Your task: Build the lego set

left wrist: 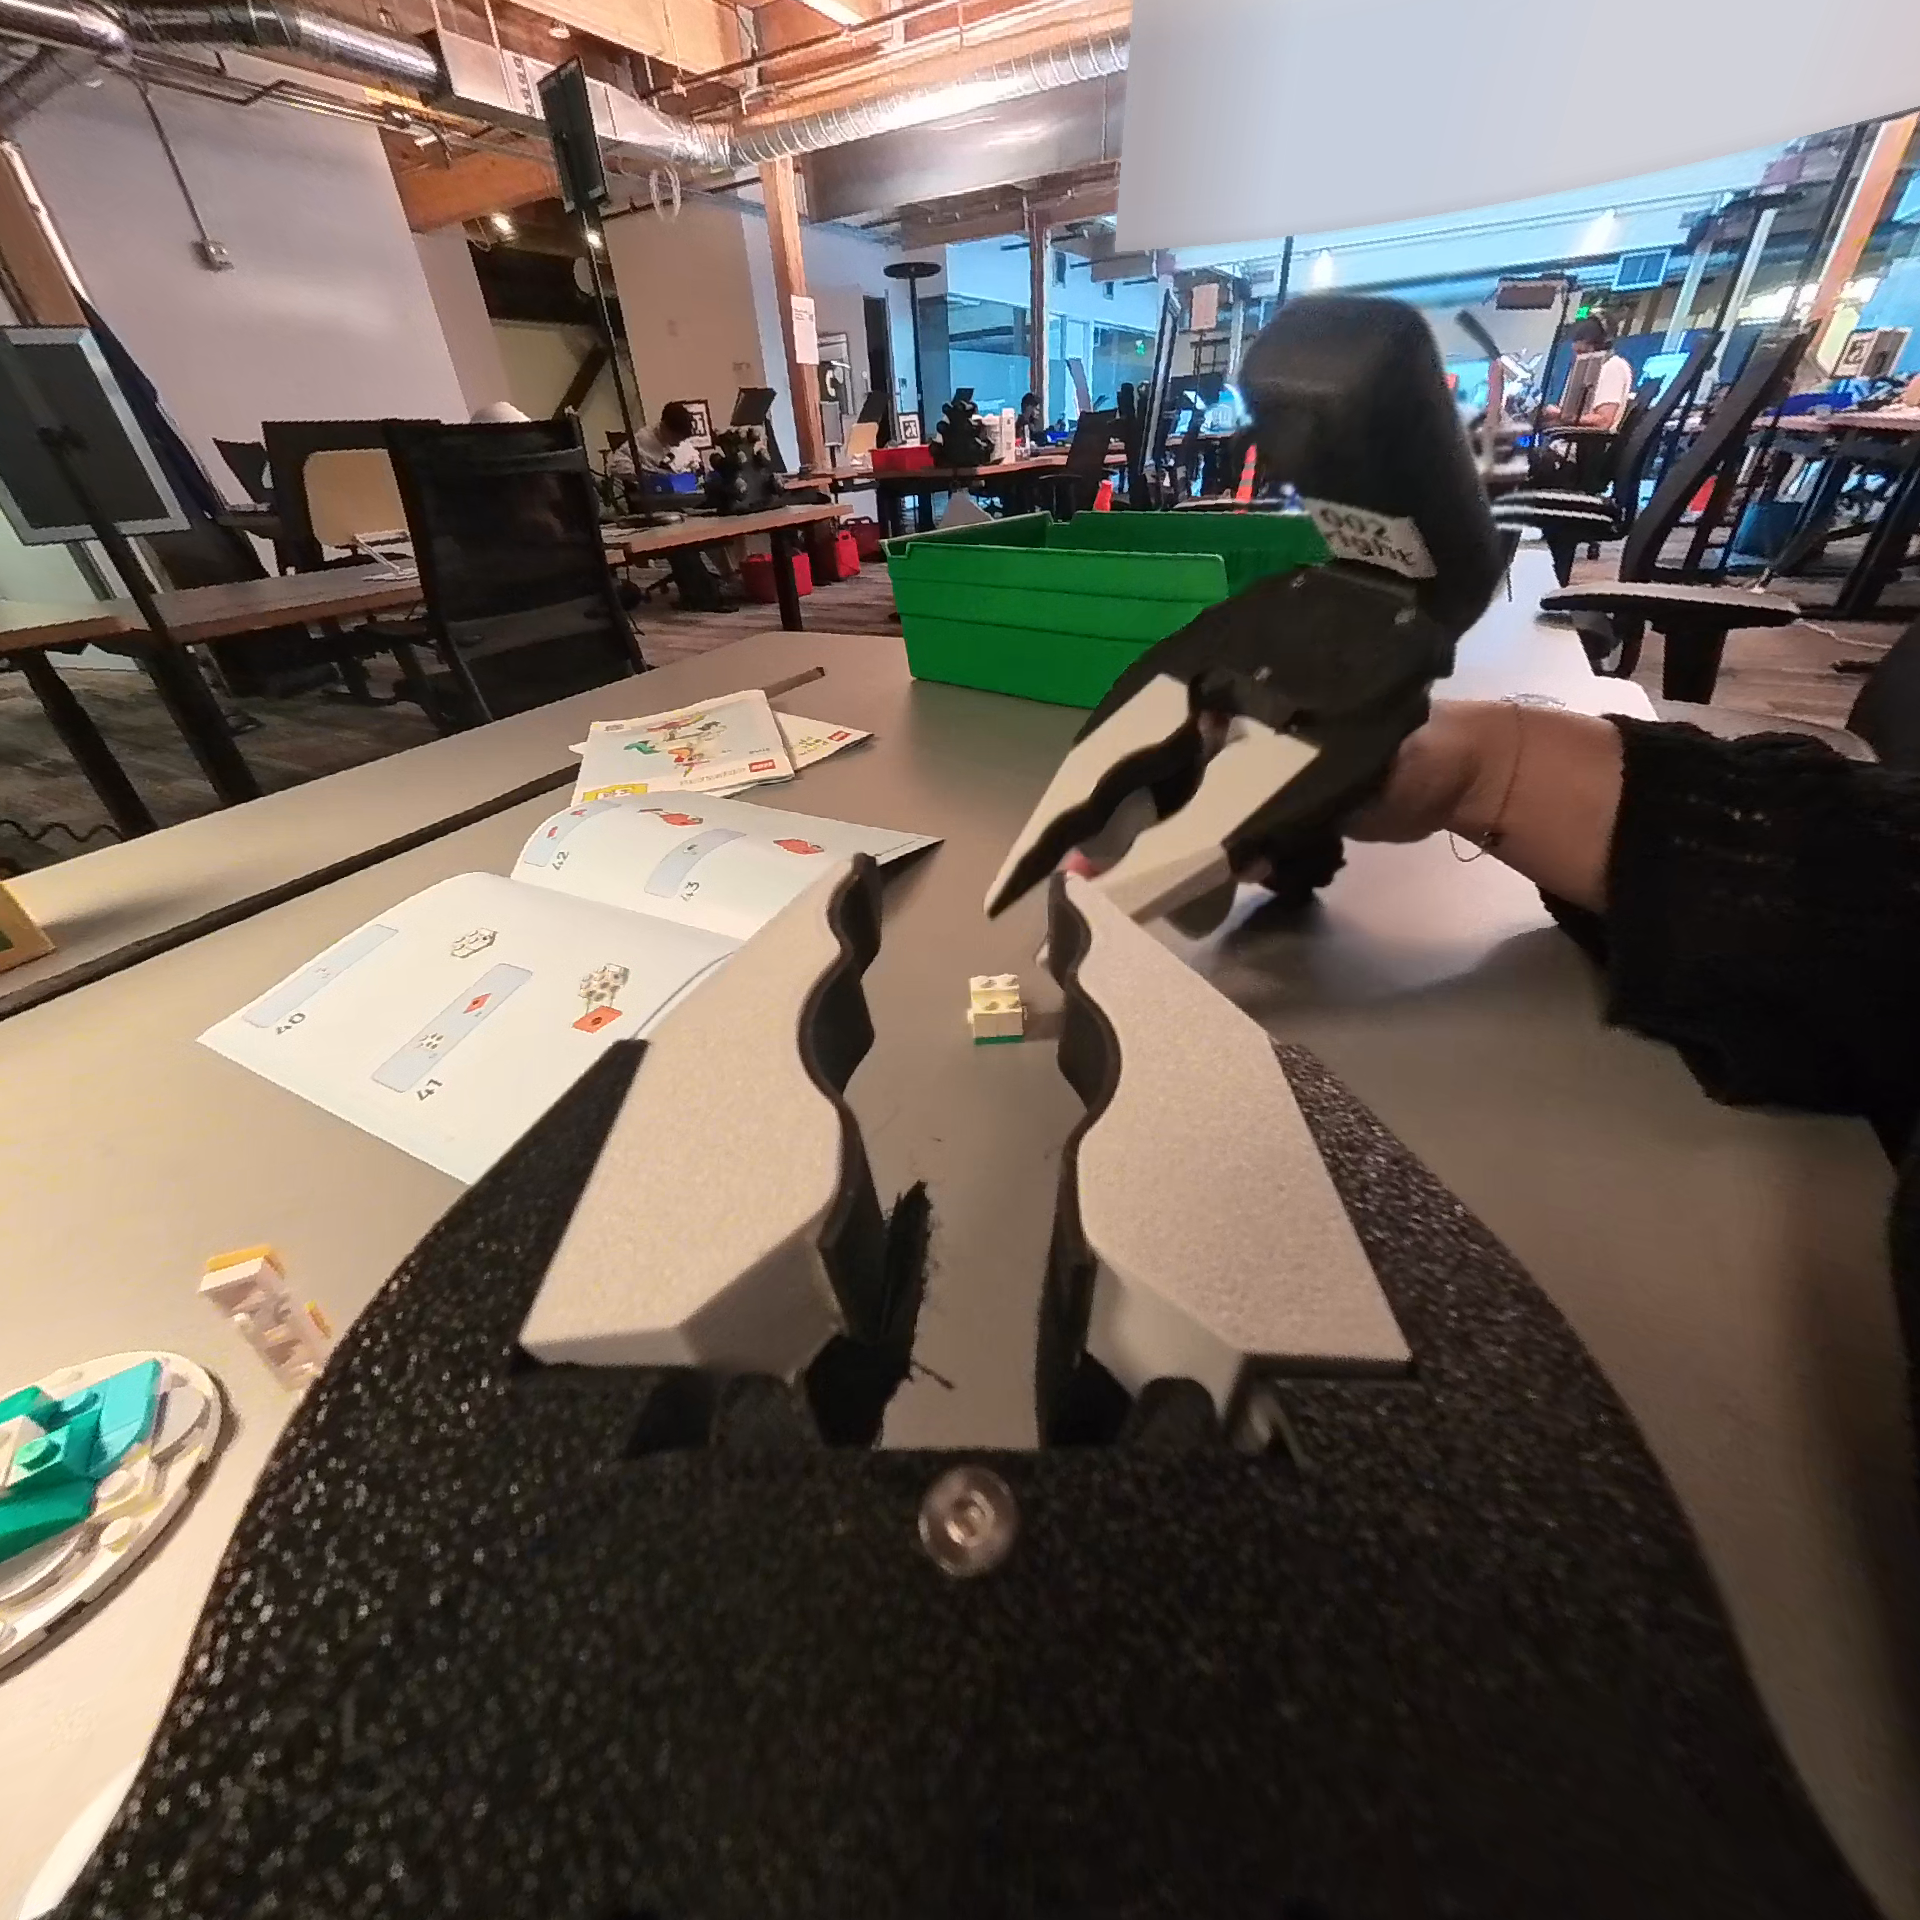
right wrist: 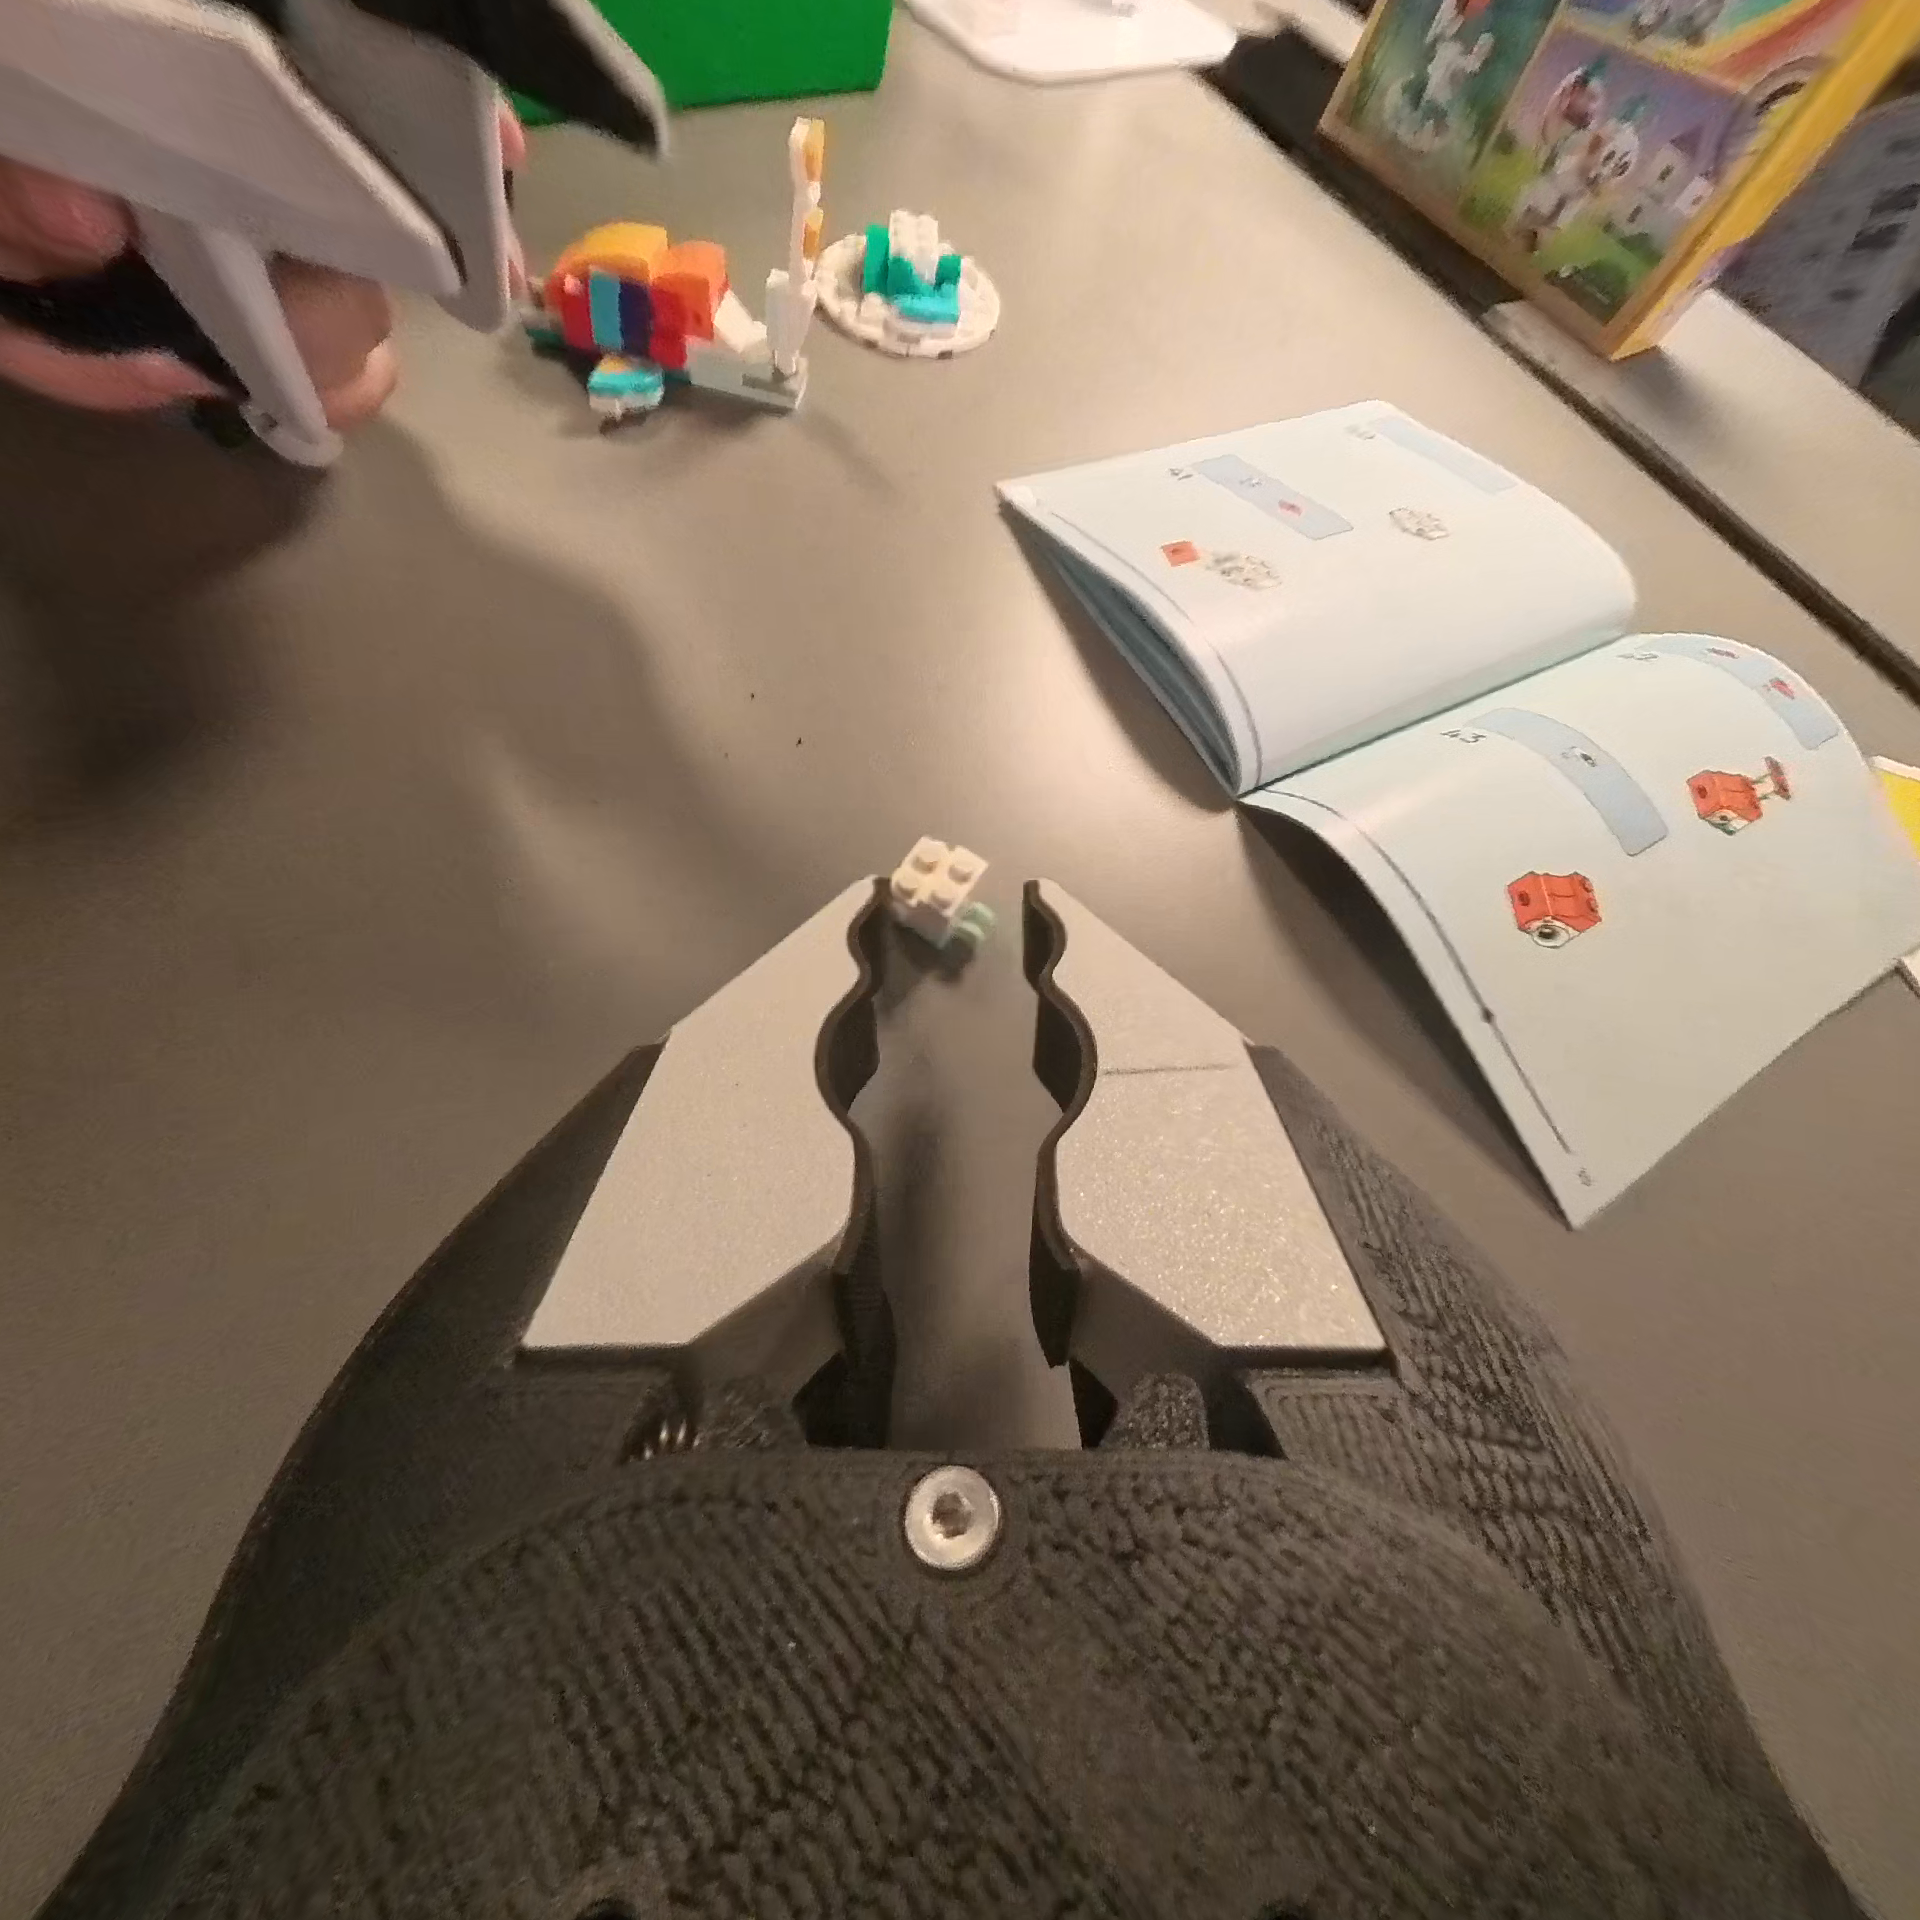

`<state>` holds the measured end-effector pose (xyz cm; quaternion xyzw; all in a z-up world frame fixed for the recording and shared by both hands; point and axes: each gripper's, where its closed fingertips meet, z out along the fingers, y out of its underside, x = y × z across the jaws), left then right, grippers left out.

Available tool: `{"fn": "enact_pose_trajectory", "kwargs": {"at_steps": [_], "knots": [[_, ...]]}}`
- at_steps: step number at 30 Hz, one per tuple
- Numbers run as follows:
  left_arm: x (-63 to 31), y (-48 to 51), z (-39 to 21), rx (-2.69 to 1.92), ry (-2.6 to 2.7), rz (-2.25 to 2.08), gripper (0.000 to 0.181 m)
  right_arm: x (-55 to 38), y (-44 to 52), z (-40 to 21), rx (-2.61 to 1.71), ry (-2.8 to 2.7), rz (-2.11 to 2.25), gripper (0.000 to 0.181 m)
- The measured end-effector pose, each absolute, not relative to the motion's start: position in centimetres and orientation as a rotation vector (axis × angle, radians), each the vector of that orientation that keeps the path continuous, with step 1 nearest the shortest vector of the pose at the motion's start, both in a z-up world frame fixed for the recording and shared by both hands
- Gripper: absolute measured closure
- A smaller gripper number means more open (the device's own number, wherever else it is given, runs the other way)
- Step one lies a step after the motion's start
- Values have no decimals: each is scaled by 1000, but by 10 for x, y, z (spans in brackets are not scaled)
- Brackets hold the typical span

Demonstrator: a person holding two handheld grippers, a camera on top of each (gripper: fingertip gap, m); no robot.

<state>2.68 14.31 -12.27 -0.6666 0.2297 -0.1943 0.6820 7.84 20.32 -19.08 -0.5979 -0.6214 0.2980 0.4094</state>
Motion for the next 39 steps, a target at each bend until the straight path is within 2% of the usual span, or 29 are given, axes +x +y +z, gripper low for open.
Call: {"fn": "enact_pose_trajectory", "kwargs": {"at_steps": [3,7,11,28,31,39], "knots": [[26,143,-123,-1495,515,-432,151,86,224,-162,-1418,-1349,746,156],[27,143,-123,-1492,521,-422,151,114,265,-104,-1187,-947,513,153],[28,142,-123,-1490,529,-414,151,143,275,-72,-1055,-700,368,161],[30,140,-122,-1488,526,-438,151,148,286,-80,-1074,-669,243,168],[30,139,-121,-1481,533,-442,146,148,287,-81,-1076,-670,235,169],[7,108,-84,-1401,504,-364,142,155,291,-84,-1104,-644,229,169]]}}
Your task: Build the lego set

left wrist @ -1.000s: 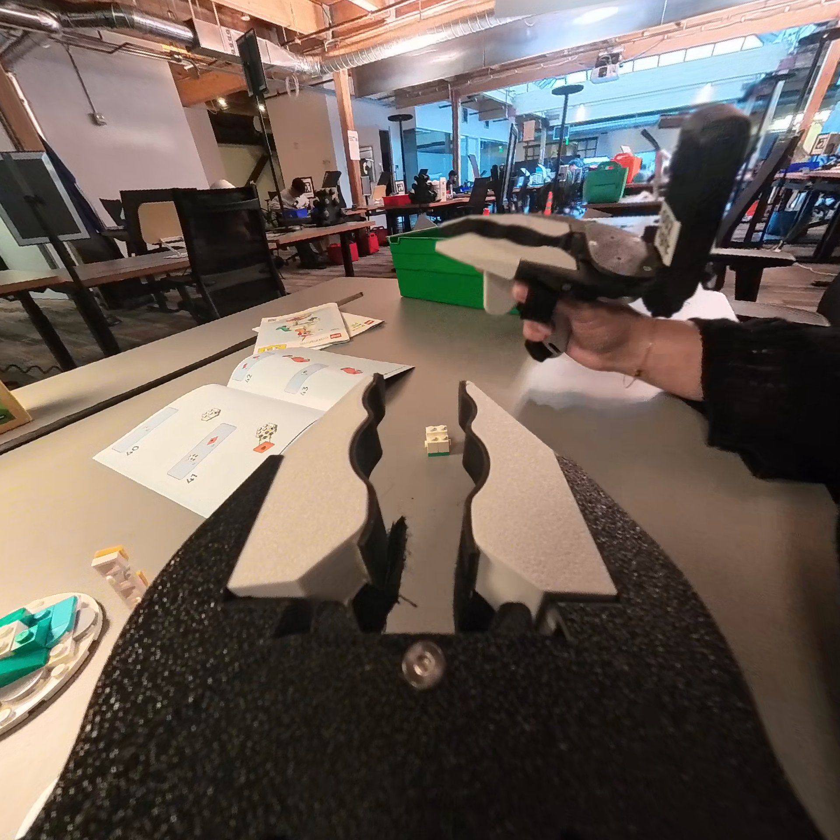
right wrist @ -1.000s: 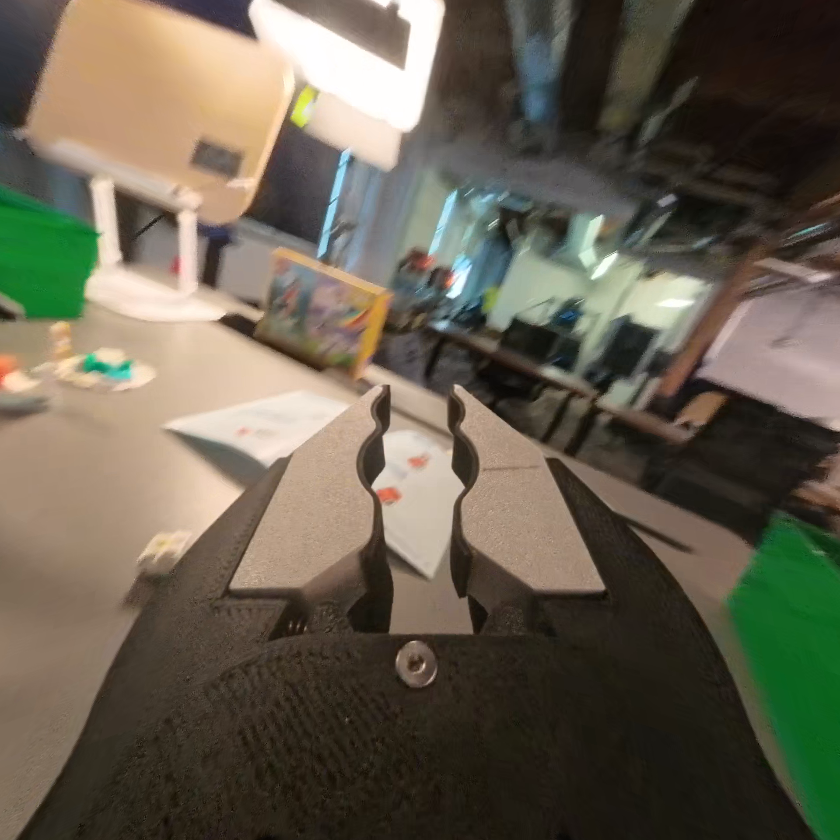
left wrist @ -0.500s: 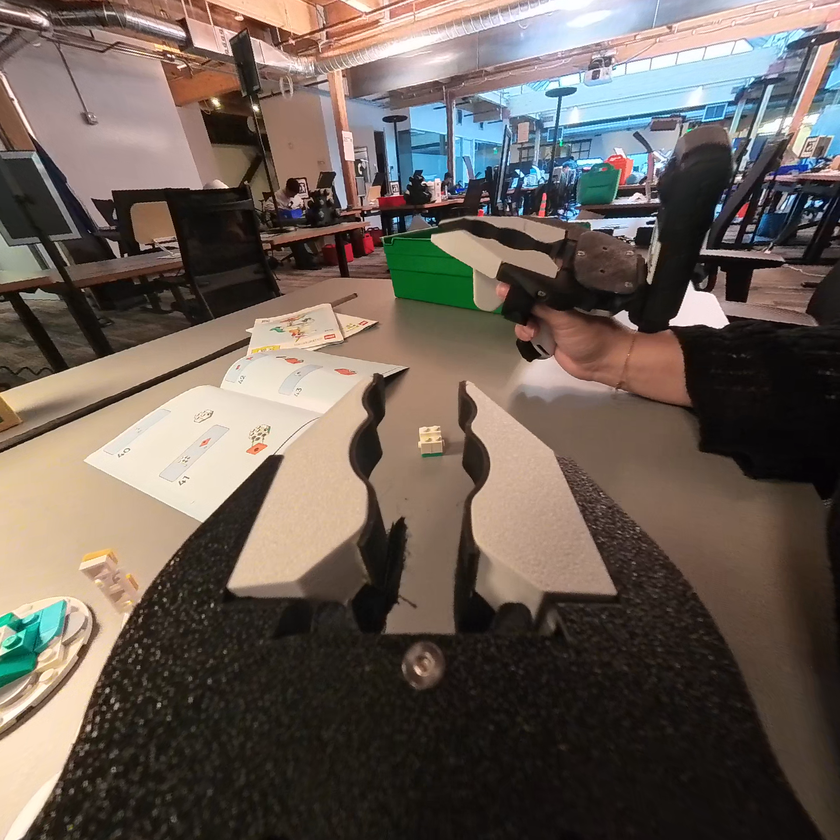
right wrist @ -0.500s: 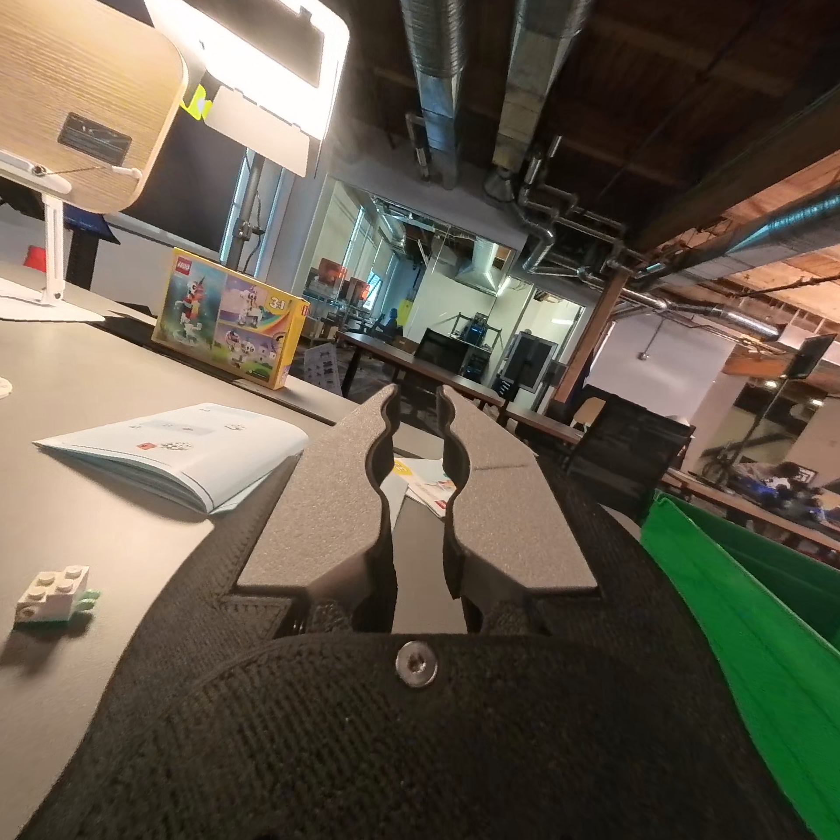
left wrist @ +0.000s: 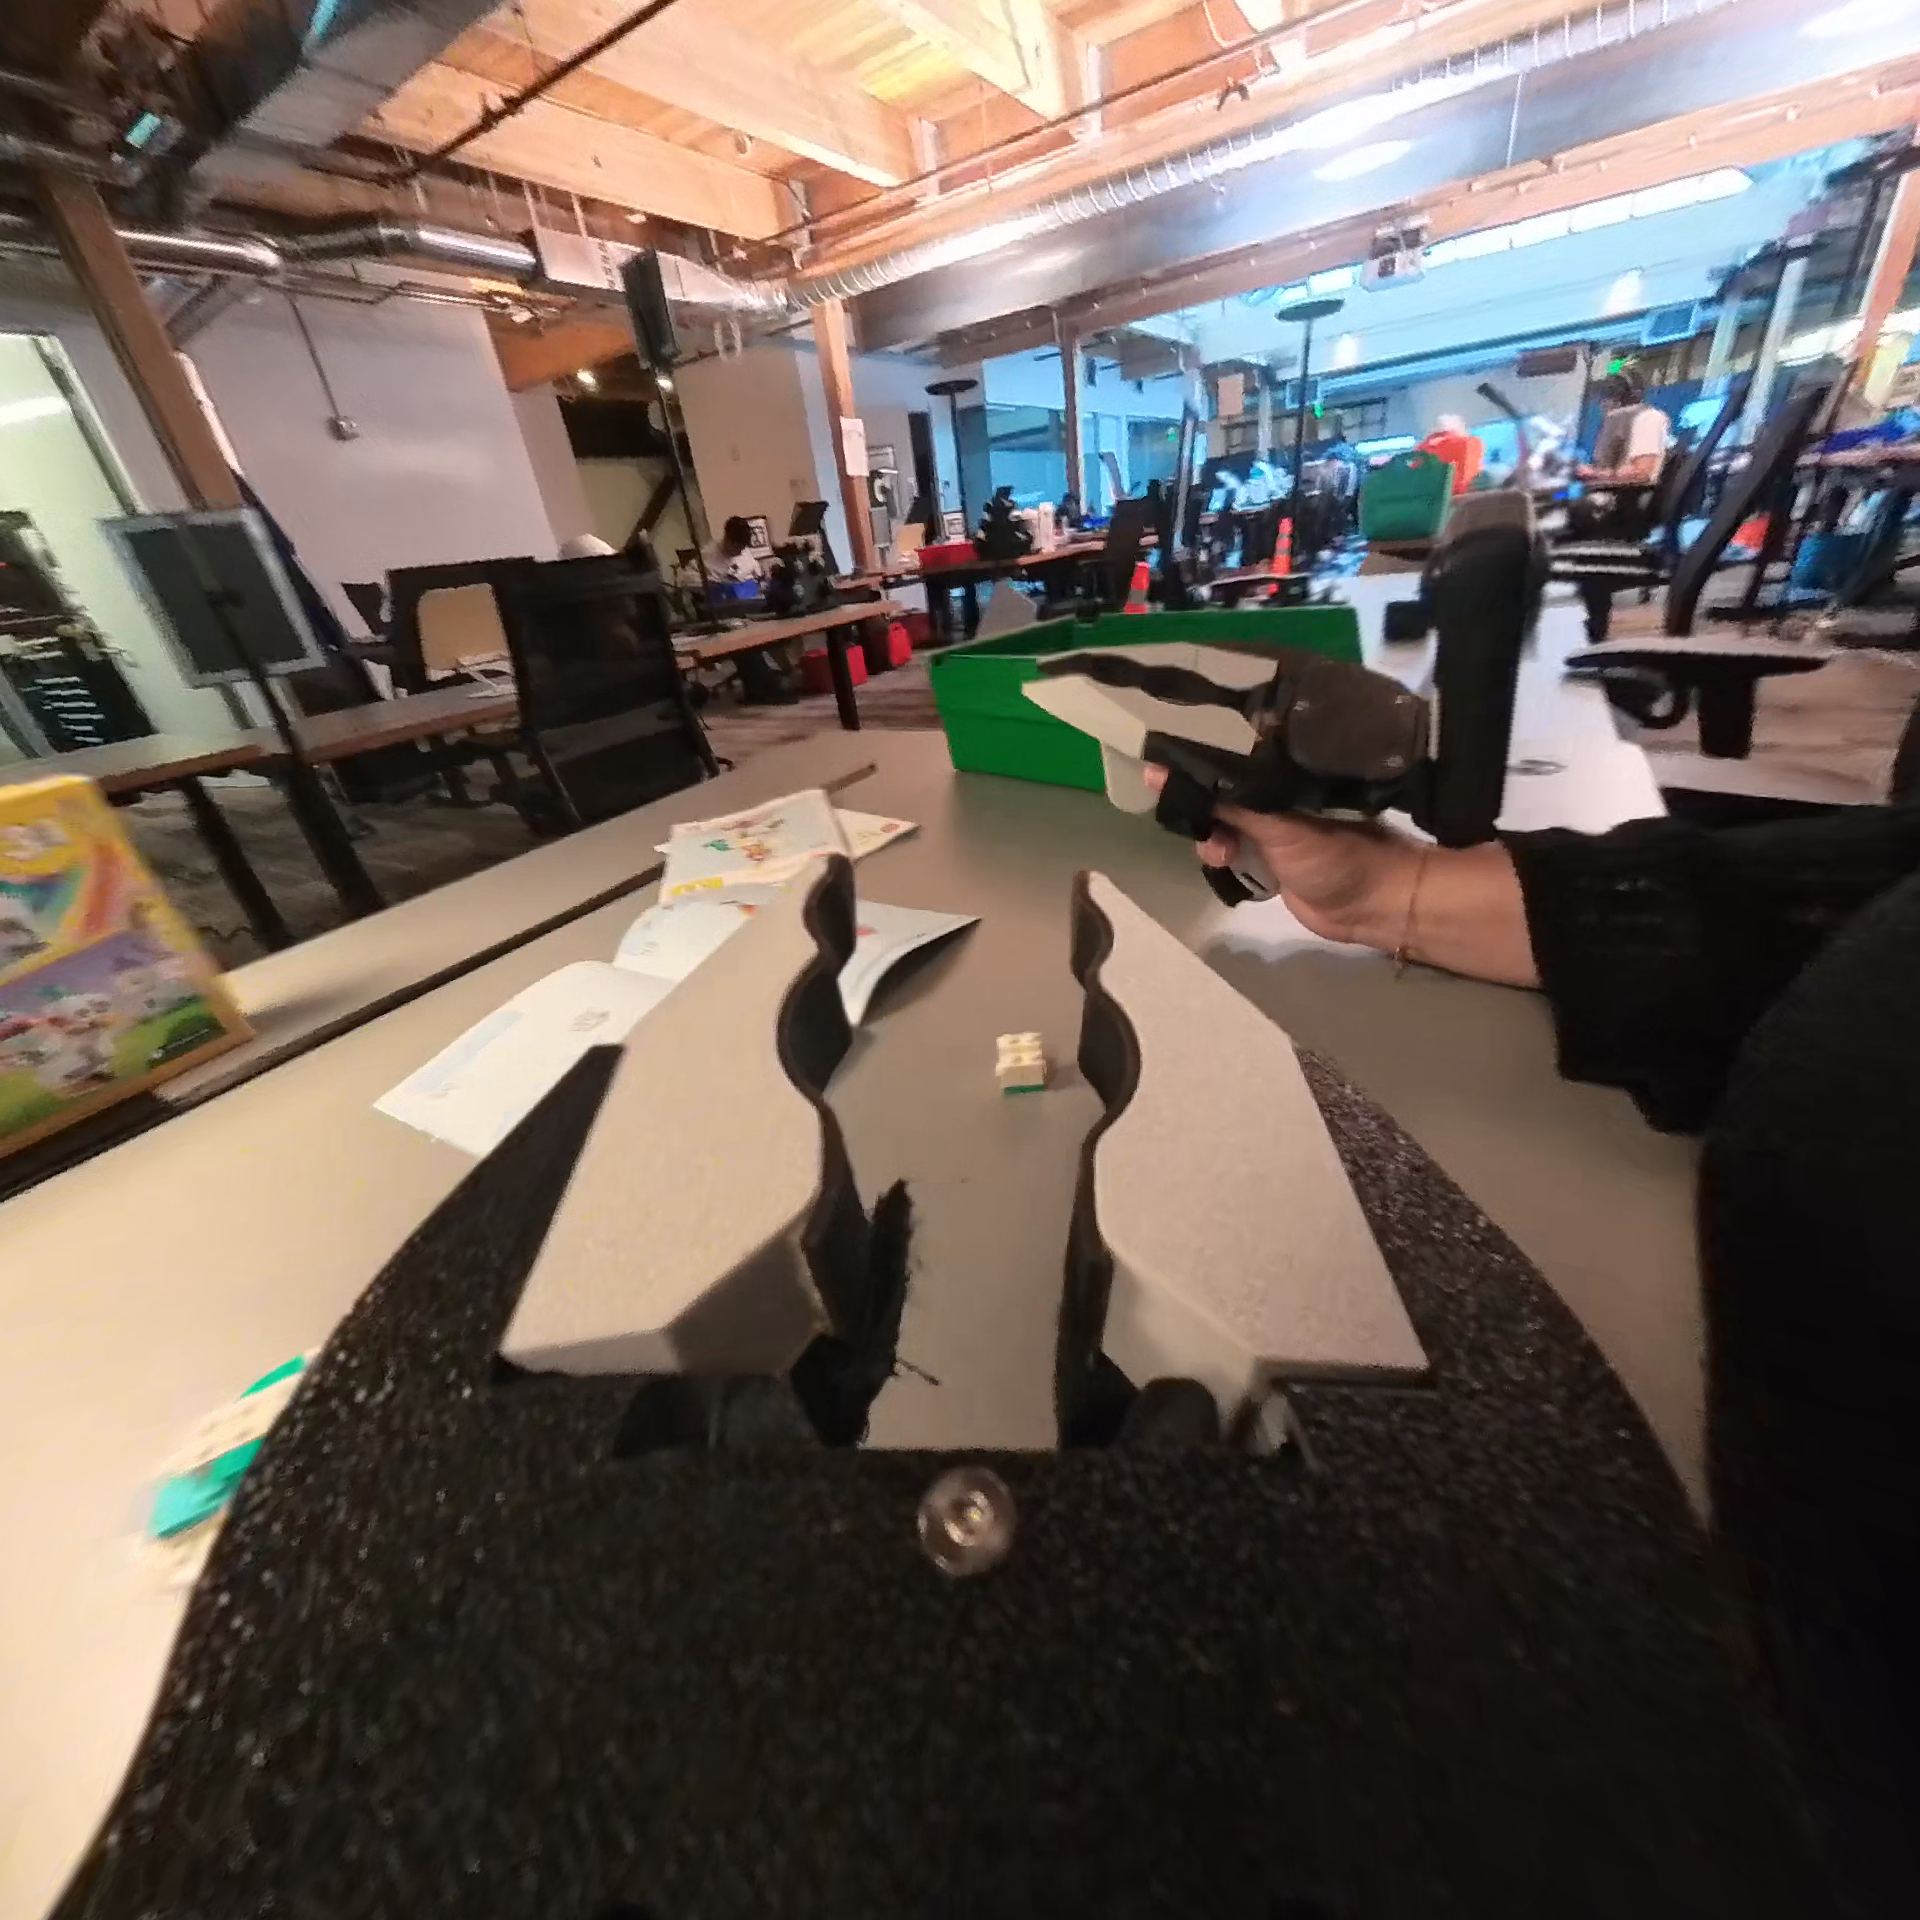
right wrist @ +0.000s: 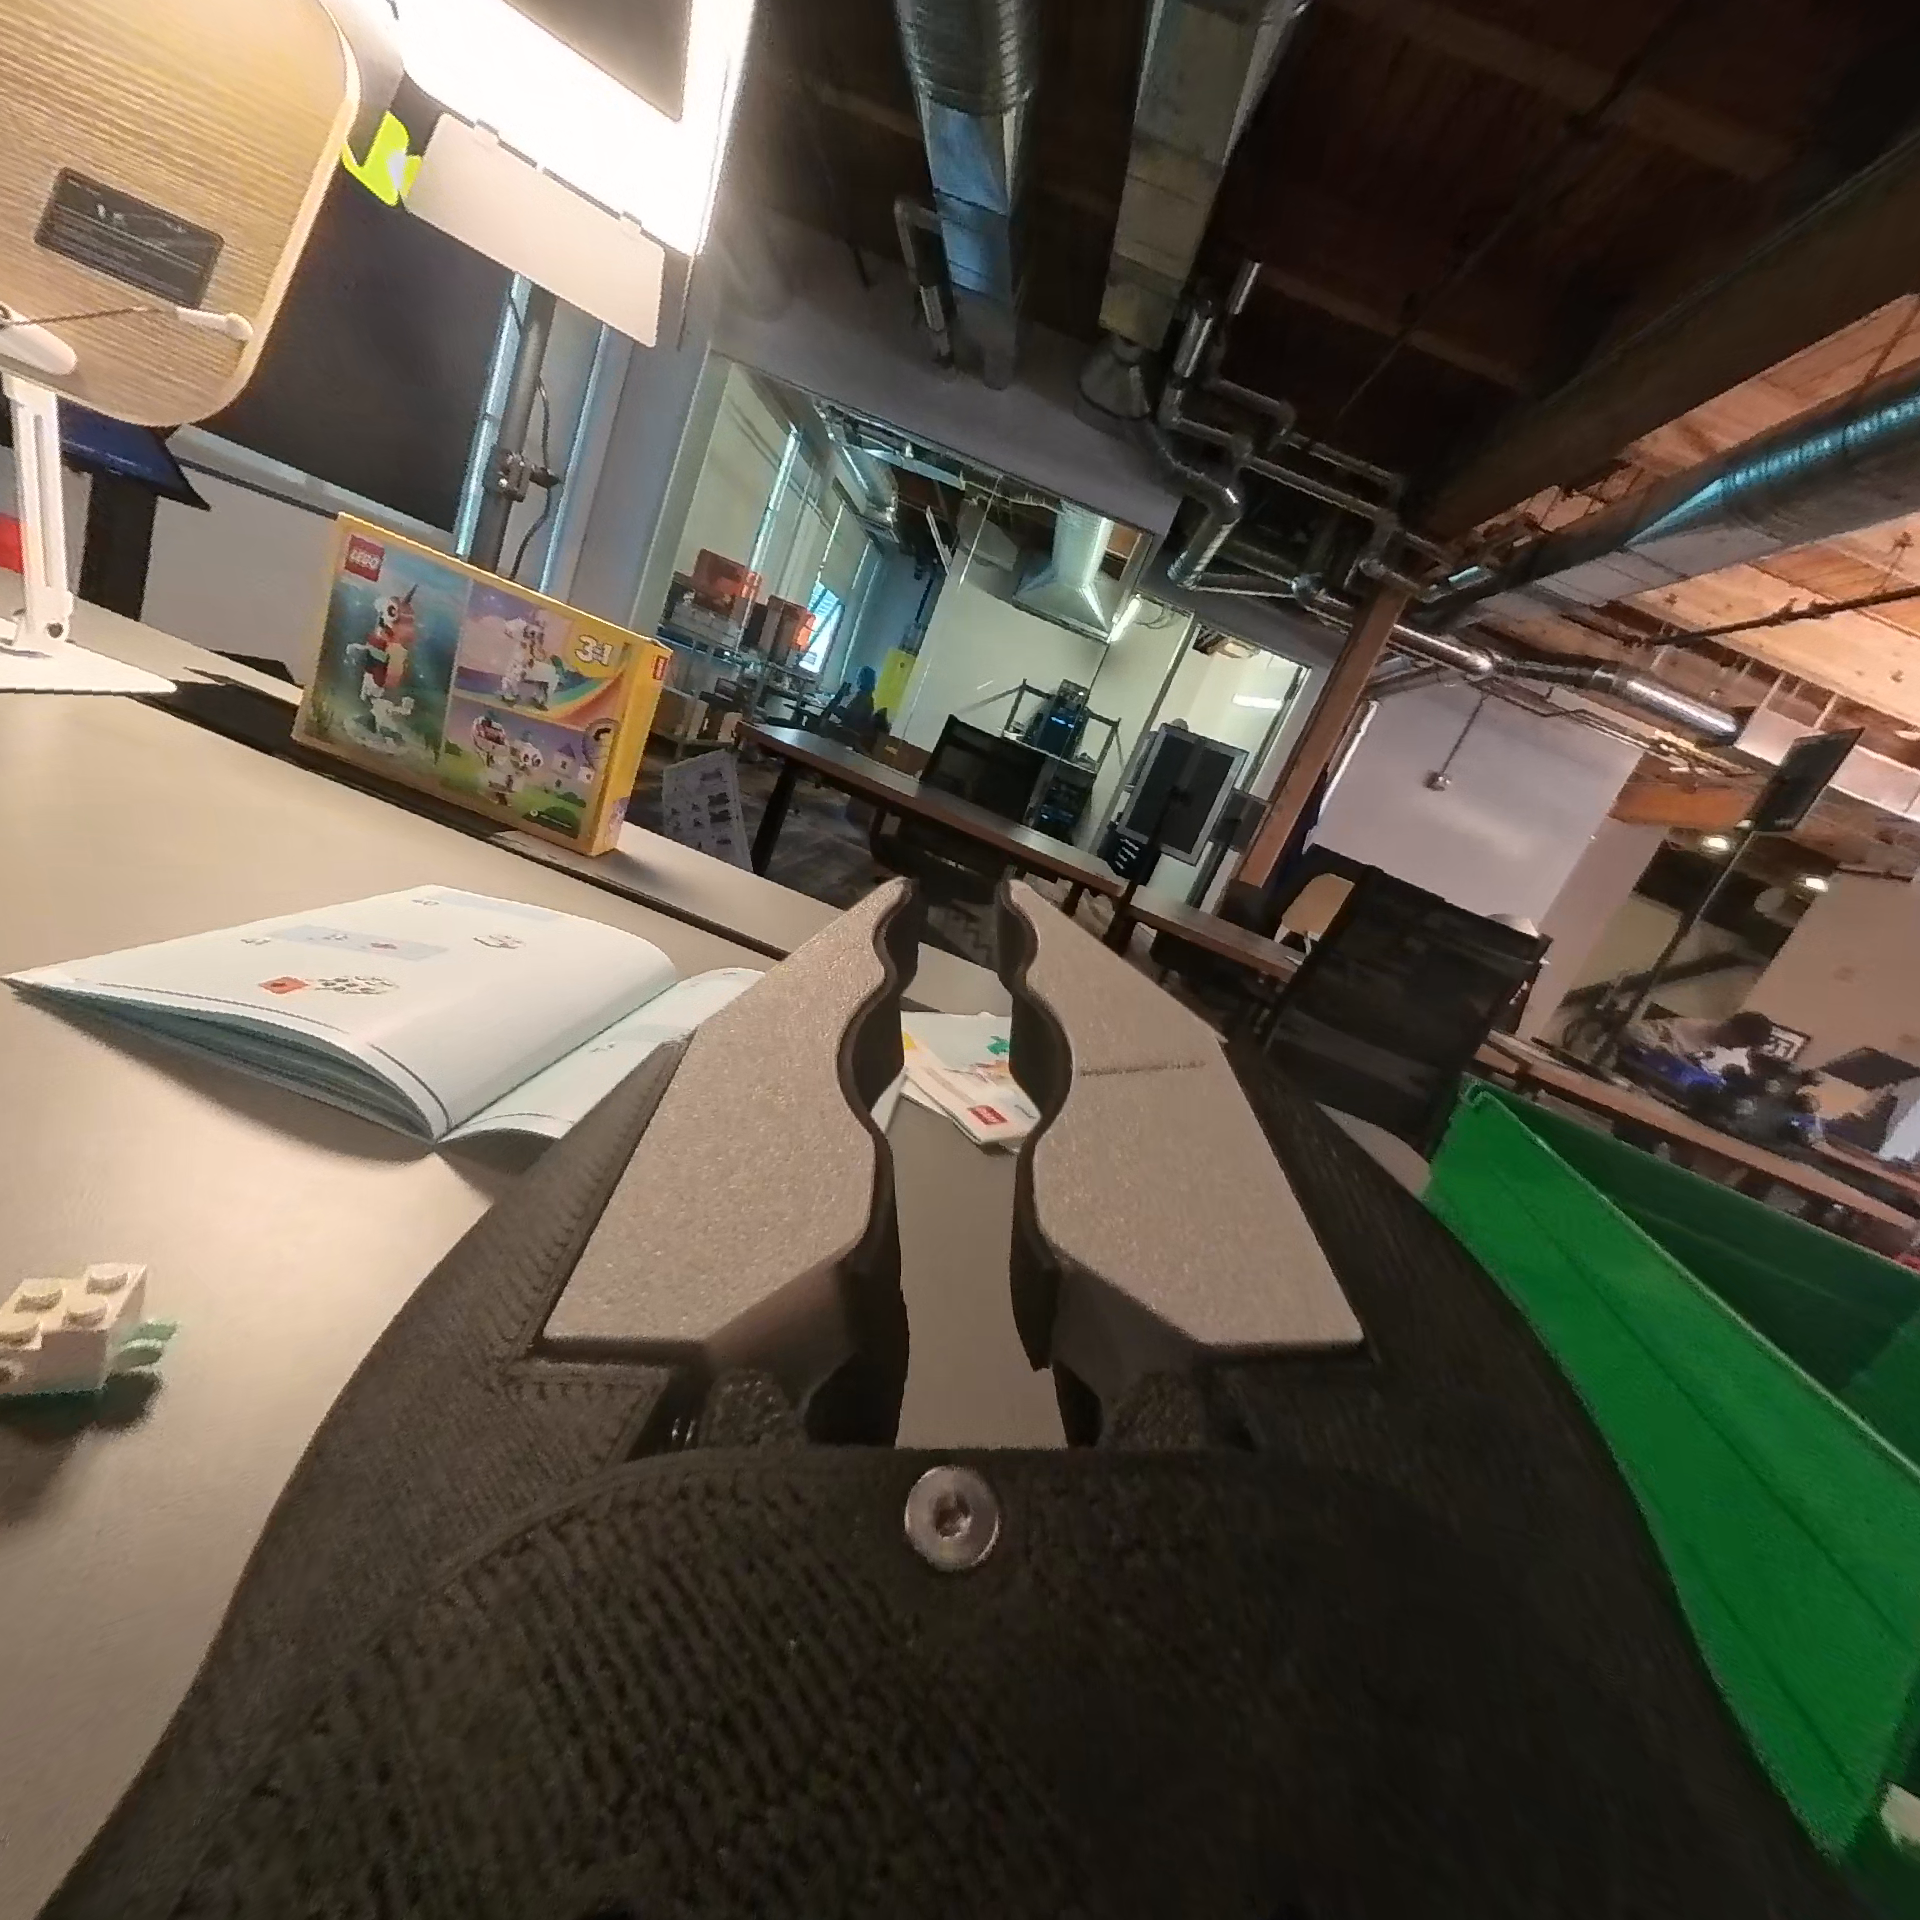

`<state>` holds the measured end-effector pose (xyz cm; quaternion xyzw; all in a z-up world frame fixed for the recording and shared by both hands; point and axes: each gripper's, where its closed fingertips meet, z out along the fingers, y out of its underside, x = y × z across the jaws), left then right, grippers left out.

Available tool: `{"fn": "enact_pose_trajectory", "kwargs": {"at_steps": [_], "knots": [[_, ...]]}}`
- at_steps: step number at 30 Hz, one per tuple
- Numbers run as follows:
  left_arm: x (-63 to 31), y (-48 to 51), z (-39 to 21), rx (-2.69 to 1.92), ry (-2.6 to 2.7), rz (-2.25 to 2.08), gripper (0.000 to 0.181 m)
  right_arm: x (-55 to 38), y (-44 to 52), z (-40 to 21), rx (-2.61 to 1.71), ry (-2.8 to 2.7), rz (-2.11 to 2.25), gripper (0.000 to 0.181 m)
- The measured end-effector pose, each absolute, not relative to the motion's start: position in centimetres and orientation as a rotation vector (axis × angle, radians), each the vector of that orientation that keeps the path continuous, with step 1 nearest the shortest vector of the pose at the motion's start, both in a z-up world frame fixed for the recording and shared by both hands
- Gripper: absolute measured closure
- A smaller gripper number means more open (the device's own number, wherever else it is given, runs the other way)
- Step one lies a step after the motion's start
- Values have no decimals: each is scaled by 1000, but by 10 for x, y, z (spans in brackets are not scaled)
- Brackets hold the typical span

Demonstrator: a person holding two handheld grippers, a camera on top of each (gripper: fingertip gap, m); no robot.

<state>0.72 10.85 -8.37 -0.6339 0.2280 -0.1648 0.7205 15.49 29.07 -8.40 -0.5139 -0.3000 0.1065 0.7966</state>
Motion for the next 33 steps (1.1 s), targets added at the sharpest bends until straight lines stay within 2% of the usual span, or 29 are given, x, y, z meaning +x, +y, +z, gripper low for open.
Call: {"fn": "enact_pose_trajectory", "kwargs": {"at_steps": [3,12,19,23,25,30,33], "knots": [[-33,96,-72,-1430,490,-104,130,159,293,-84,-1114,-621,235,169],[-200,6,-5,-1371,193,502,146,162,303,-91,-1153,-614,190,169],[-314,-40,-15,-1512,-158,503,142,163,311,-96,-1173,-621,121,170],[-300,-24,-34,-1579,-7,238,158,165,315,-97,-1187,-610,82,170],[-298,-15,-42,-1642,27,164,160,167,318,-98,-1201,-591,83,170],[-294,7,-83,-1941,199,130,162,172,322,-98,-1215,-561,58,170],[-284,14,-93,-1989,420,190,170,172,323,-98,-1216,-566,36,171]]}}
